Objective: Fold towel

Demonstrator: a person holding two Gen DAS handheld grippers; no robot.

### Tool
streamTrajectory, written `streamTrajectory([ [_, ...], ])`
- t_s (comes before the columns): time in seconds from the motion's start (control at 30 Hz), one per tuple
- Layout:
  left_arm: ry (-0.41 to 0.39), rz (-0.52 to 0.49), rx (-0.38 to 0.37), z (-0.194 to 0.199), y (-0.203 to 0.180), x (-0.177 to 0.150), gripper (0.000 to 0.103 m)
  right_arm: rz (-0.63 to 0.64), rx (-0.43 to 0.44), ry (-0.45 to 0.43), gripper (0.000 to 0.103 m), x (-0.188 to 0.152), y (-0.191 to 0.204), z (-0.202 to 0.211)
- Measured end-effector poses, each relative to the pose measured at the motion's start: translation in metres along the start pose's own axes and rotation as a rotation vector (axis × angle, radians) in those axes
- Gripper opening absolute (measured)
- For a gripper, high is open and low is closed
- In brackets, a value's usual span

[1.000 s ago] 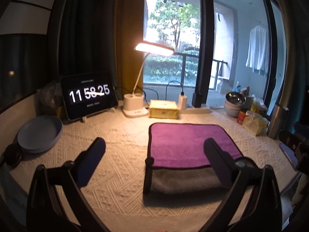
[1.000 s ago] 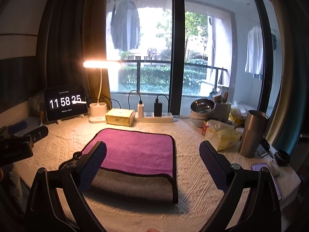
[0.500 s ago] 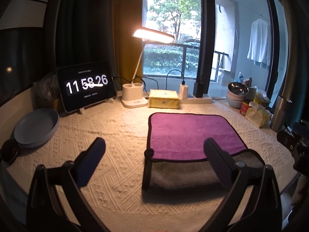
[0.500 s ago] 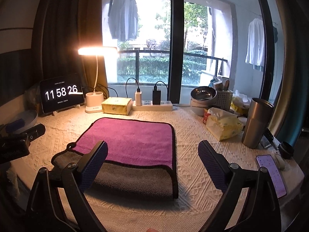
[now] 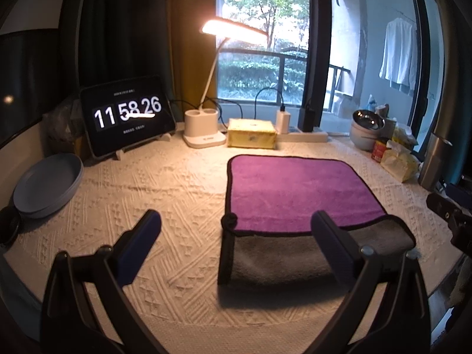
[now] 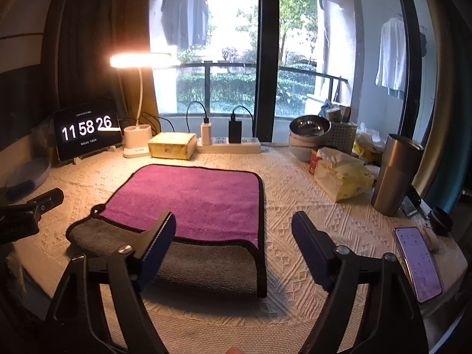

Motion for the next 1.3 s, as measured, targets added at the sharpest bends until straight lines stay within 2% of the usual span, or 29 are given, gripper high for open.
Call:
streamTrajectory([
  [0.23,0.055,-0.022,-0.010,-0.031,-0.004,-0.006,0.100,-0.009,0.003,0.087,0.077,-0.017,-0.012,-0.034],
  [0.3,0.082,-0.028,-0.012,-0.041,-0.005,-0.008,0.091,-0.019,0.011,0.112,0.076,-0.022,-0.018,-0.045],
  [0.53,0.193,-0.034,-0.012,-0.072,-0.005,-0.020,0.081,-0.059,0.047,0.231,0.068,-0.039,-0.028,-0.087],
  [0.7,0.256,-0.038,-0.028,-0.083,-0.007,-0.030,0.059,-0.058,0.065,0.265,0.067,-0.039,-0.027,-0.095],
  [0.77,0.261,-0.048,-0.027,-0.083,-0.010,-0.031,0.055,-0.044,0.072,0.276,0.062,-0.040,-0.024,-0.096],
  [0.83,0.266,-0.056,-0.030,-0.084,-0.011,-0.032,0.051,-0.032,0.072,0.278,0.049,-0.041,-0.022,-0.097],
  [0.93,0.277,-0.073,-0.031,-0.085,-0.014,-0.033,0.042,-0.013,0.072,0.289,0.038,-0.043,-0.020,-0.099],
  [1.0,0.283,-0.086,-0.028,-0.086,-0.015,-0.034,0.038,0.000,0.078,0.290,0.034,-0.044,-0.018,-0.098],
  [1.07,0.287,-0.088,-0.031,-0.087,-0.016,-0.035,0.035,0.013,0.086,0.290,0.024,-0.044,-0.016,-0.098],
  [1.13,0.285,-0.082,-0.035,-0.086,-0.015,-0.035,0.030,0.024,0.084,0.291,0.010,-0.045,-0.015,-0.099],
  [1.3,0.266,-0.070,-0.053,-0.081,-0.014,-0.034,0.019,0.026,0.099,0.270,0.005,-0.044,-0.015,-0.096],
])
Point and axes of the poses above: each gripper's, at about its wrist camera, not at the fingertips, and z roughly against the way its jaws point, y to its left, x to its top, the point moved 1 cm from there along -z, roughly the way its jaws point, and after that the axes turned 6 degrees about -y, right-handed, at the moved point
